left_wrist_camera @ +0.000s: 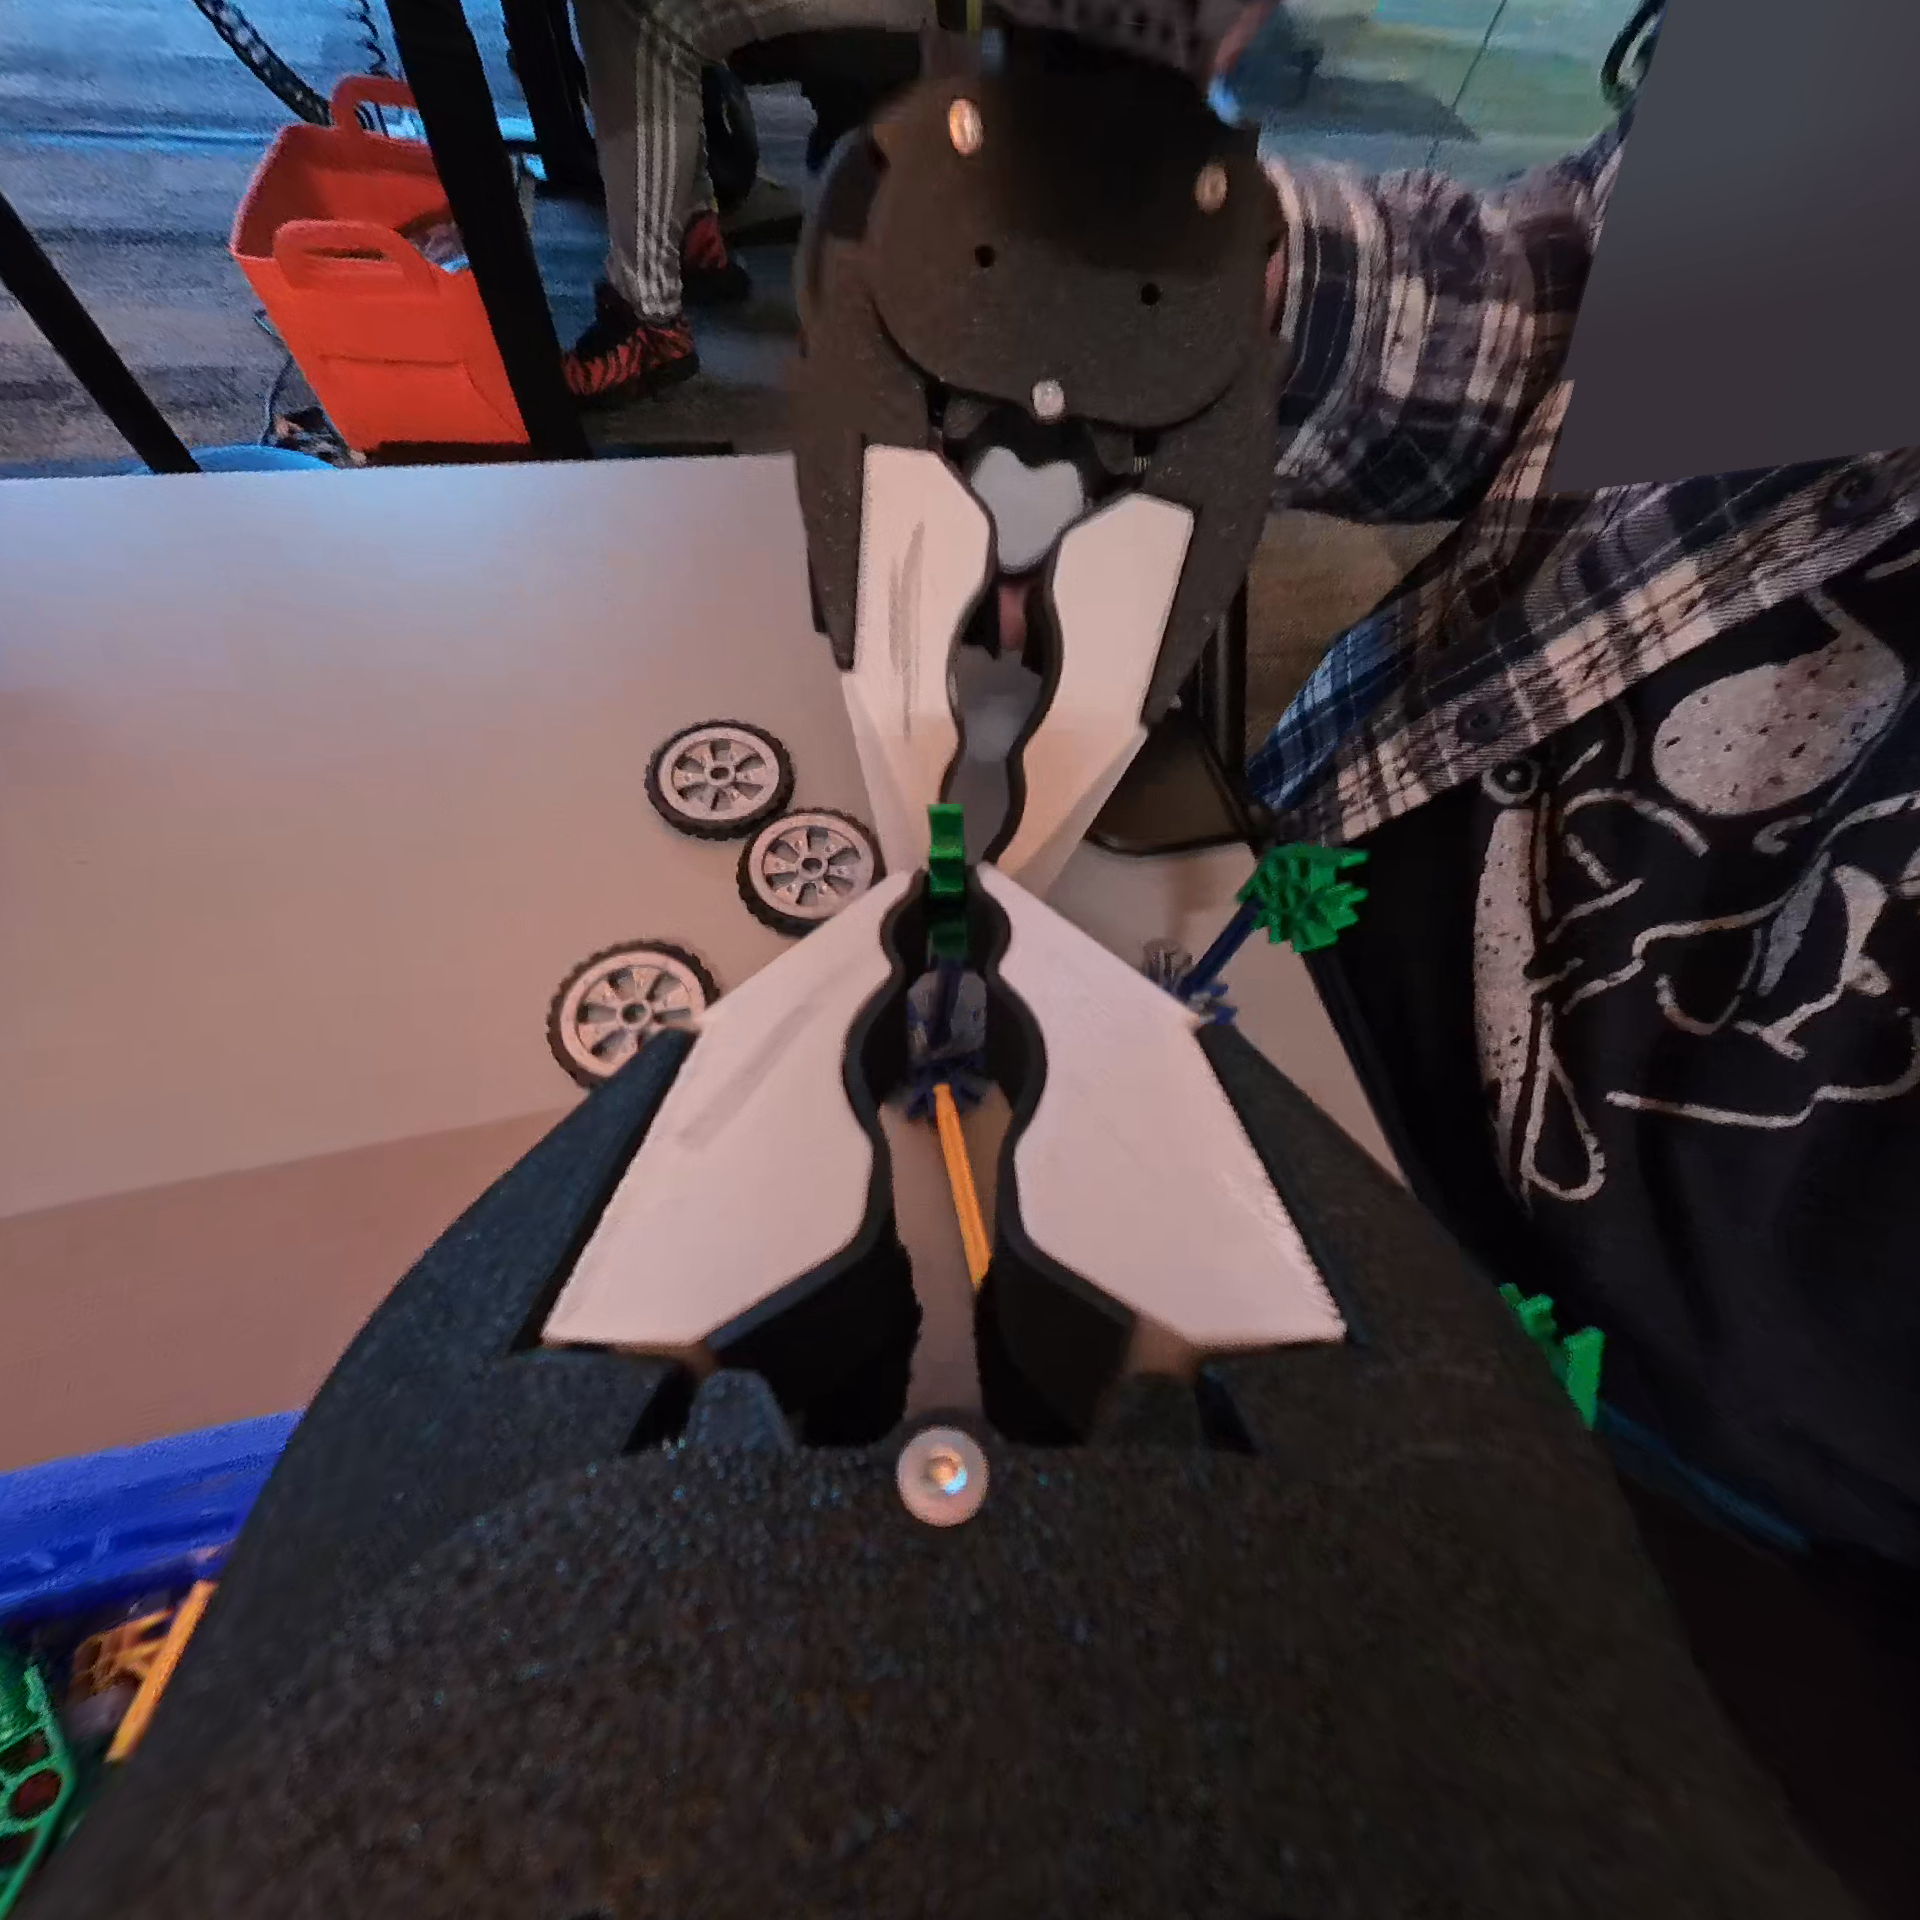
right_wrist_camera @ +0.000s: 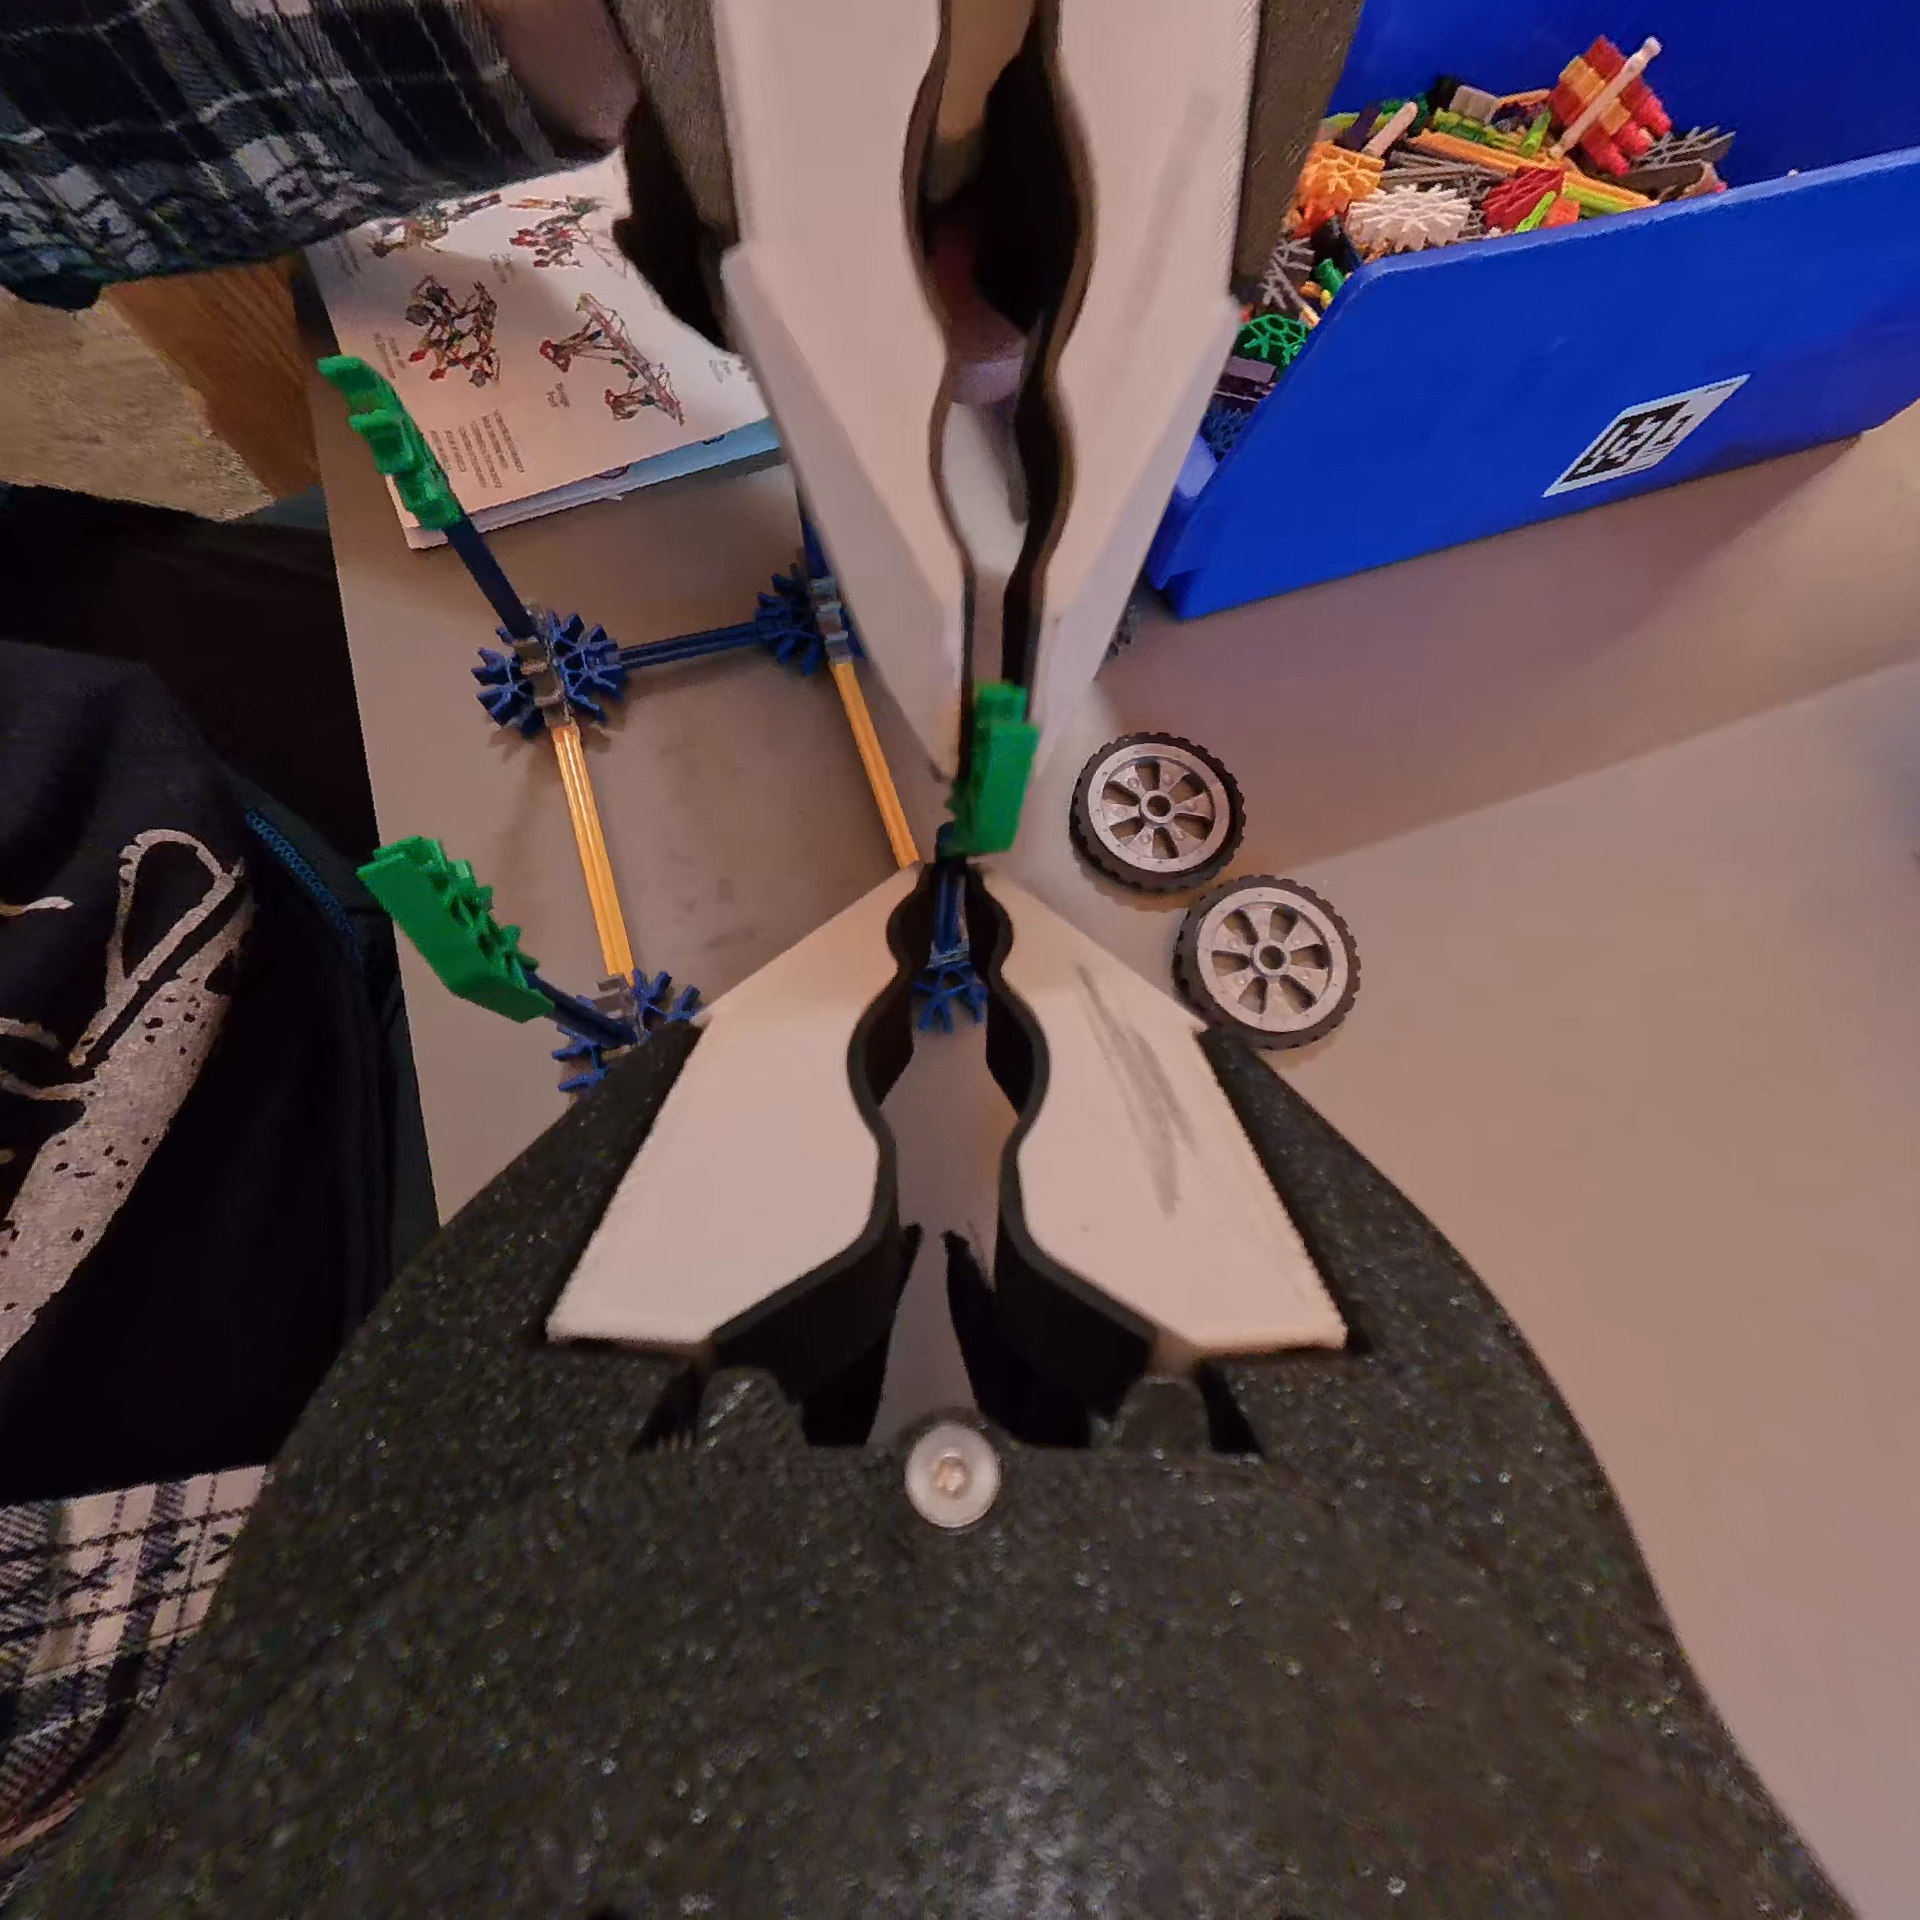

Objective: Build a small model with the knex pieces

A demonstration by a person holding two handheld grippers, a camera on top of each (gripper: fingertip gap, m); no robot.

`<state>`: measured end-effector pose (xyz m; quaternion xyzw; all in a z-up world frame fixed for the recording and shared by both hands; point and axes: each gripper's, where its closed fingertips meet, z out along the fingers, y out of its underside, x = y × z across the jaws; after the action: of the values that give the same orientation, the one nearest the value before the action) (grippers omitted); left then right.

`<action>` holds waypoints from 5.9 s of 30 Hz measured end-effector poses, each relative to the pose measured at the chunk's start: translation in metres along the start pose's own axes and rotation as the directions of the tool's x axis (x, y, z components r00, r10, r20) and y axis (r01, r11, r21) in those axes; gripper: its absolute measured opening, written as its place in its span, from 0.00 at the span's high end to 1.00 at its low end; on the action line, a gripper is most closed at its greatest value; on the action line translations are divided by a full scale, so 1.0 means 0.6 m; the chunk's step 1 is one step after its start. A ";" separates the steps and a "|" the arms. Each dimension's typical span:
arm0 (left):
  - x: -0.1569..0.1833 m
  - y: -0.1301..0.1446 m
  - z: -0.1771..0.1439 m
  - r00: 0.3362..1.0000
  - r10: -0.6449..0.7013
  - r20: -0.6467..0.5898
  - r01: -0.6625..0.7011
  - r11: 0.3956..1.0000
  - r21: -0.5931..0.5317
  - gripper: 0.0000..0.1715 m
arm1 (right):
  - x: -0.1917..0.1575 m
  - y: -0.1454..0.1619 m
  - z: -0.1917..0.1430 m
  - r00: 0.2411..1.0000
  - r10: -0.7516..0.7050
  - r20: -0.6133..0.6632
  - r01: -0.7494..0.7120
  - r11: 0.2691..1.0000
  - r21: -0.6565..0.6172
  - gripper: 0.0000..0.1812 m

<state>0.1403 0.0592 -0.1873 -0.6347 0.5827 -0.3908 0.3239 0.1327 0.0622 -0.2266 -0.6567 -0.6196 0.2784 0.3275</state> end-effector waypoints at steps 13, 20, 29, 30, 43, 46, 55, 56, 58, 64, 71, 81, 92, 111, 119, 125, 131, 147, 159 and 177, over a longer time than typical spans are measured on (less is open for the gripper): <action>-0.010 0.019 0.000 0.999 -0.021 0.024 0.022 1.000 -0.019 0.98 | 0.001 0.000 0.004 1.000 0.002 -0.005 -0.002 1.000 -0.006 0.96; -0.010 0.022 0.001 0.999 -0.031 0.010 0.031 0.999 -0.011 0.98 | 0.003 -0.001 0.006 1.000 0.009 -0.008 -0.009 1.000 -0.002 0.98; -0.006 0.025 0.000 0.999 -0.041 0.006 0.041 0.999 0.013 0.98 | 0.003 -0.003 0.004 1.000 0.027 0.001 -0.027 1.000 0.008 0.93; -0.006 0.025 -0.001 0.999 -0.040 0.005 0.040 0.999 0.016 0.98 | 0.002 -0.006 0.003 0.999 0.035 0.010 -0.035 0.999 0.017 0.90; -0.005 0.024 -0.006 1.000 -0.014 0.025 0.014 1.000 0.021 0.97 | 0.002 -0.023 0.015 1.000 0.023 -0.017 -0.022 0.999 0.039 0.91; -0.001 0.020 -0.008 1.000 -0.014 0.019 0.014 0.999 0.031 0.98 | -0.001 -0.026 0.020 1.000 0.019 -0.014 -0.019 0.999 0.034 0.90; -0.006 0.035 -0.016 0.998 -0.005 0.064 0.005 1.000 -0.003 0.98 | -0.003 -0.027 0.038 1.000 0.010 -0.022 -0.010 1.000 0.002 0.88; -0.007 0.035 -0.017 0.997 -0.001 0.072 0.001 1.000 0.000 0.98 | -0.003 -0.027 0.040 1.000 0.007 -0.023 -0.007 1.000 -0.002 0.87; -0.003 0.035 -0.019 0.998 -0.008 0.059 0.008 1.000 0.010 0.98 | -0.002 -0.029 0.042 1.000 0.004 -0.026 -0.004 1.000 -0.001 0.90; -0.001 0.037 -0.023 0.998 -0.015 0.061 0.014 1.000 0.021 0.97 | -0.003 -0.031 0.044 1.000 0.008 -0.017 -0.008 1.000 0.003 0.93; -0.003 0.035 -0.029 0.997 -0.051 0.059 0.046 0.996 0.075 0.97 | -0.002 -0.035 0.043 0.999 0.035 -0.012 -0.035 0.999 0.023 0.93; 0.001 0.033 -0.037 0.996 -0.081 0.033 0.077 0.991 0.106 0.97 | -0.004 -0.031 0.049 0.999 0.046 -0.001 -0.046 0.999 0.012 0.95; -0.004 0.038 -0.037 0.996 -0.071 0.059 0.067 0.996 0.057 0.96 | -0.003 -0.032 0.048 0.998 0.058 0.010 -0.058 0.998 0.021 0.96; -0.027 0.029 -0.041 0.974 0.124 0.191 -0.100 0.986 -0.132 0.89 | -0.003 -0.027 0.048 0.999 0.050 0.018 -0.050 0.999 0.004 0.97; -0.012 0.037 -0.023 0.971 0.220 0.093 -0.186 0.942 -0.280 0.88 | -0.005 -0.025 0.049 0.999 0.041 0.026 -0.041 0.999 -0.003 0.97; -0.020 0.035 -0.027 0.973 0.195 0.120 -0.152 0.942 -0.298 0.93 | 0.001 -0.023 0.047 0.999 0.052 0.010 -0.052 0.999 -0.008 0.97; -0.022 0.040 -0.030 0.983 0.074 0.167 -0.033 0.971 -0.238 0.95 | 0.006 -0.022 0.047 0.998 0.065 -0.004 -0.065 0.998 -0.010 0.95; -0.011 0.046 -0.034 0.986 -0.017 0.164 0.045 0.985 -0.168 0.98 | 0.007 -0.022 0.050 0.997 0.074 -0.007 -0.074 0.997 -0.008 0.94; -0.003 0.048 -0.031 0.989 -0.034 0.147 0.057 0.986 -0.154 0.98 | 0.001 -0.028 0.051 0.999 0.045 0.004 -0.045 0.999 0.005 0.95; 0.009 0.050 -0.042 0.989 -0.029 0.144 0.047 0.991 -0.126 0.97 | -0.010 -0.038 0.055 0.999 -0.038 0.028 0.037 0.999 0.010 0.96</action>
<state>0.1041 0.0517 -0.2004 -0.6915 0.5701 -0.3123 0.3150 0.0923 0.0593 -0.2300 -0.6394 -0.6351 0.2845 0.3270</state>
